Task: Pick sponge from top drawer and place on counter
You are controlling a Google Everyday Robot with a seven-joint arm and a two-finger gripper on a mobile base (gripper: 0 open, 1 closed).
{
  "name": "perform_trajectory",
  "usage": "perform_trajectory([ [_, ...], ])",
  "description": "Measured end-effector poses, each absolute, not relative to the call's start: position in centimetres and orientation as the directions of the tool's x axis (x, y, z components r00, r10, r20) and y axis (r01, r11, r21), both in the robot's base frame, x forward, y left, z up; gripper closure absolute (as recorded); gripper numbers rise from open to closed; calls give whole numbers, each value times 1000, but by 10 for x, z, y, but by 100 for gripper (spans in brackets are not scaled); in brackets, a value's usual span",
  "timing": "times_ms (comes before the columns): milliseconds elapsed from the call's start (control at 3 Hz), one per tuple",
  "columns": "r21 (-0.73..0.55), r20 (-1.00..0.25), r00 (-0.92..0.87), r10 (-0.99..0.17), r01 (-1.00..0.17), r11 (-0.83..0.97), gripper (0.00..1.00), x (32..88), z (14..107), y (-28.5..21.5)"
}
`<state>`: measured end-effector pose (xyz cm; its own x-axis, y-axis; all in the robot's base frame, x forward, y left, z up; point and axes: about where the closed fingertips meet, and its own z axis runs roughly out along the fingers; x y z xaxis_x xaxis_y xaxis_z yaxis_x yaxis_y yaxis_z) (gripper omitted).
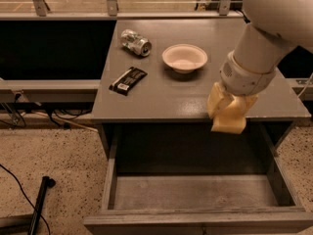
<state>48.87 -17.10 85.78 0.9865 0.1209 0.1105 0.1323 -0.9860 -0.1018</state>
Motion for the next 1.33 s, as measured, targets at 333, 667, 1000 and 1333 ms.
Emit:
perform_trajectory([
  [333, -51, 116, 993, -1, 5, -999, 100, 527, 863, -206],
  [667, -54, 155, 980, -128, -121, -991, 100, 547, 866, -231],
  [1000, -138, 230, 933, -276, -249, -959, 100, 557, 862, -252],
  [1333, -232, 244, 904, -351, -297, -926, 86, 576, 843, -254],
])
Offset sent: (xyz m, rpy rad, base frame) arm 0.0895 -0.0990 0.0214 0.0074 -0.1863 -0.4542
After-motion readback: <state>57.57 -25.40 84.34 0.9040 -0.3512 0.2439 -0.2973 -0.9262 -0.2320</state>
